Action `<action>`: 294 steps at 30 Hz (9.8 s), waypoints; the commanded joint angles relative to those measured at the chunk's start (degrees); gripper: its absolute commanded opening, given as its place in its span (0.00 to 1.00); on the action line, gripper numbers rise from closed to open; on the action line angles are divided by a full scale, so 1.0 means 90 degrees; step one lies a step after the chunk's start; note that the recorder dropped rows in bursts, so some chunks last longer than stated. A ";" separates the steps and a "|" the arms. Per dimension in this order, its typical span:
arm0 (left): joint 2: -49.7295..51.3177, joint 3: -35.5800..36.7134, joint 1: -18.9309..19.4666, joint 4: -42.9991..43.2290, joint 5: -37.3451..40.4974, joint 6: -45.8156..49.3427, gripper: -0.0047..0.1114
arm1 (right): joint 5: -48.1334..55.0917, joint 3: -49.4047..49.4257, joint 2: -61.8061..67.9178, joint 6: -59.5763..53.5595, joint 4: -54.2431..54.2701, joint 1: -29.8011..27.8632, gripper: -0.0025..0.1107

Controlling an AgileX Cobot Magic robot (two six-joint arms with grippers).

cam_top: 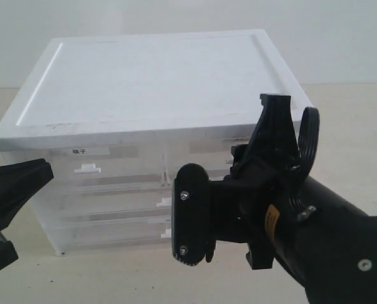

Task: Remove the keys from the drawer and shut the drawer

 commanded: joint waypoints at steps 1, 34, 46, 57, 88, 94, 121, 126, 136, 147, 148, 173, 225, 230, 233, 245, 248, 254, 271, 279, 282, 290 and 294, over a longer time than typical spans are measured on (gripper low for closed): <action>0.0033 -0.0034 0.0012 0.0013 -0.0097 0.0019 0.08 | 0.0046 0.0006 0.0147 0.0089 0.0014 -0.0003 0.04; 0.0033 -0.0034 0.0012 -0.0266 0.0017 0.0140 0.08 | 0.0779 0.0006 -0.0691 -0.0062 0.2044 0.1341 0.02; 0.0033 -0.0034 0.0012 -0.0266 0.0017 0.0140 0.08 | 0.0190 0.0006 -0.1185 -0.0735 0.3136 0.1341 0.02; 0.0033 -0.0034 0.0012 -0.0340 0.0017 0.0179 0.08 | -0.0229 0.0006 -0.1728 -0.1035 0.3629 0.1341 0.02; 0.0033 -0.0034 0.0012 -0.0206 0.0046 0.0233 0.08 | 0.1179 -0.1118 -0.2259 -0.2050 0.3663 0.1328 0.49; 0.0033 -0.0034 0.0012 -0.0194 0.0046 0.0233 0.08 | 0.0178 -0.1127 -0.2128 -0.3569 0.4722 -0.0139 0.49; 0.0033 -0.0034 0.0012 -0.0144 0.0023 0.0183 0.08 | 0.0522 -0.1291 -0.1654 -0.5856 0.6270 -0.0383 0.02; 0.0033 -0.0034 0.0012 -0.0156 0.0023 0.0185 0.08 | 0.0639 -0.1342 -0.2278 -0.6381 0.6893 -0.0383 0.02; 0.0033 -0.0034 0.0012 -0.0168 0.0114 0.0210 0.08 | 0.0513 -0.1331 -0.2453 -0.6095 0.7334 -0.0383 0.29; 0.0033 -0.0034 0.0012 -0.0168 0.0074 0.0187 0.08 | 0.0011 -0.2161 -0.2453 -0.3819 0.7114 -0.0383 0.55; 0.0033 -0.0034 0.0012 -0.0168 0.0074 0.0187 0.08 | -0.0073 -0.2161 -0.2441 -0.3181 0.7001 -0.0383 0.55; 0.0033 -0.0034 0.0012 0.0162 -0.0038 -0.0224 0.08 | 0.0253 -0.1720 -0.0831 0.0114 0.5184 -0.0383 0.42; 0.0033 -0.0034 0.0012 0.0594 -0.0164 -0.0303 0.08 | 0.0206 -0.0645 -0.2150 -0.6473 0.8579 -0.0359 0.02; 0.0033 -0.0034 0.0012 0.0519 -0.0121 -0.0303 0.08 | 0.0492 -0.0955 -0.2150 -0.6459 0.8453 0.0017 0.02; 0.0033 -0.0034 0.0012 0.0490 -0.0051 -0.0290 0.08 | 0.0530 -0.1016 -0.2150 -0.6445 0.8483 0.0140 0.02; 0.0033 -0.0034 0.0012 0.0490 -0.0024 -0.0274 0.08 | 0.0778 -0.1027 -0.2150 -0.6158 0.8544 0.0140 0.10; 0.0033 -0.0034 0.0012 0.0490 -0.0024 -0.0274 0.08 | 0.0667 -0.1027 -0.2150 -0.6009 0.8475 0.0140 0.33; 0.0033 -0.0034 0.0012 0.0490 -0.0024 -0.0274 0.08 | 0.0624 -0.1109 -0.2150 -0.5907 0.8474 0.0140 0.53; 0.0033 -0.0034 0.0012 0.0490 -0.0025 -0.0293 0.08 | 0.1038 -0.2168 -0.1919 -0.0939 0.5605 0.0123 0.51; 0.0033 -0.0034 0.0012 0.0609 -0.0025 -0.0349 0.08 | 0.0748 -0.1834 -0.1183 -0.0203 0.5273 0.0123 0.51; 0.0033 -0.0034 0.0012 0.0610 -0.0025 -0.0383 0.08 | 0.0669 -0.1834 -0.1006 -0.0085 0.5140 0.0123 0.51; 0.0033 -0.0034 0.0012 0.0610 -0.0096 -0.0399 0.08 | 0.0638 -0.1456 -0.0869 0.0201 0.5141 0.0109 0.51; 0.0033 -0.0034 0.0012 0.0619 -0.0160 -0.0399 0.08 | 0.0296 -0.0866 -0.0869 0.1134 0.4308 0.0109 0.51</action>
